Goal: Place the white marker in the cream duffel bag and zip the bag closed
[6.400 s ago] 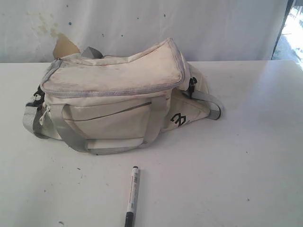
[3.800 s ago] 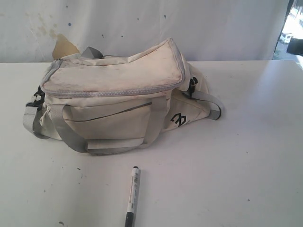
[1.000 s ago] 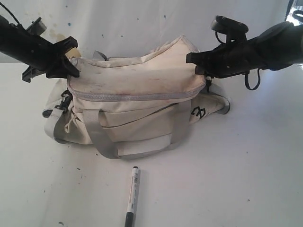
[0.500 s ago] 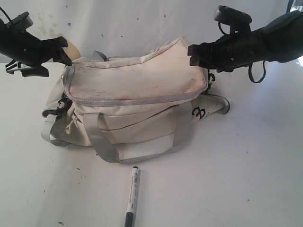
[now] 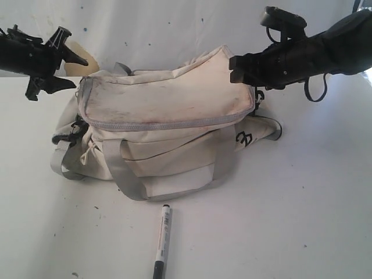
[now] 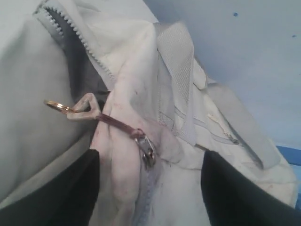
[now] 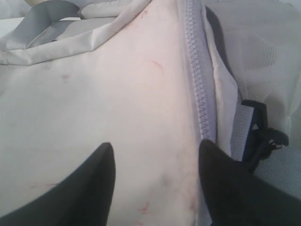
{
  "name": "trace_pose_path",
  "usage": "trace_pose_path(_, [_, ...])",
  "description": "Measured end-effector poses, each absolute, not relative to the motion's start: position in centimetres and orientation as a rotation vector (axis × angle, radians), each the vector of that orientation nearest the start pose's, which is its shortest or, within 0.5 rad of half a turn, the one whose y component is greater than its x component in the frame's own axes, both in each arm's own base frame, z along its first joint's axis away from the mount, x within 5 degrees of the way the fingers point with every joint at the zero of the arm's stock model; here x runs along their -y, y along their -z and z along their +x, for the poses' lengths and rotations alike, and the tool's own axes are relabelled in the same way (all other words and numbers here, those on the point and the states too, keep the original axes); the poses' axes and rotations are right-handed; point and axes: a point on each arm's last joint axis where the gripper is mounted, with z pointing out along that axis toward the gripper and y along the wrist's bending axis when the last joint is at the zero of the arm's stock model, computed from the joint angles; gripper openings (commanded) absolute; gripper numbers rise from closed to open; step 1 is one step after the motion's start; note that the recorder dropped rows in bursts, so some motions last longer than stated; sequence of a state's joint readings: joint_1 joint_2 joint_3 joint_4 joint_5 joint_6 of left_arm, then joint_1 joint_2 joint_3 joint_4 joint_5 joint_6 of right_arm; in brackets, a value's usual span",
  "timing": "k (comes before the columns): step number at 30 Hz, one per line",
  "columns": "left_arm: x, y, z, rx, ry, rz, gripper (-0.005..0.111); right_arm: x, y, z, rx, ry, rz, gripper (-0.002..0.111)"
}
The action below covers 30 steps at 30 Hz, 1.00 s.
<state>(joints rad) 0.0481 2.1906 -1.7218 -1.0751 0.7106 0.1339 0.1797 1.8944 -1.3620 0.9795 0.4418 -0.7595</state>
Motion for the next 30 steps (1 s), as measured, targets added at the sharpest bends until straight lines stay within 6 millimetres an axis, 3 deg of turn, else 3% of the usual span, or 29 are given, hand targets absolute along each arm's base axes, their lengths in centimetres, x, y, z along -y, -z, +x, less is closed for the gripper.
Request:
trace_pose_path(8, [3.5,-17.2,50.3,-2.231,1.325,-0.956,0.066,-10.8,-23.5,41.4,-2.285,-0.578,-0.228,0.051])
trace_pose_path(14, [3.5,-15.7,50.8,-2.164,1.408,-1.046,0.066,-10.8,-23.4,41.4,-2.286,-0.578,-0.231,0.051])
trace_pose_path(30, [1.2,-15.5,51.7,-2.041,1.353,-1.11,0.059,-10.8,-23.4,41.4,-2.286,-0.576,-0.233,0.051])
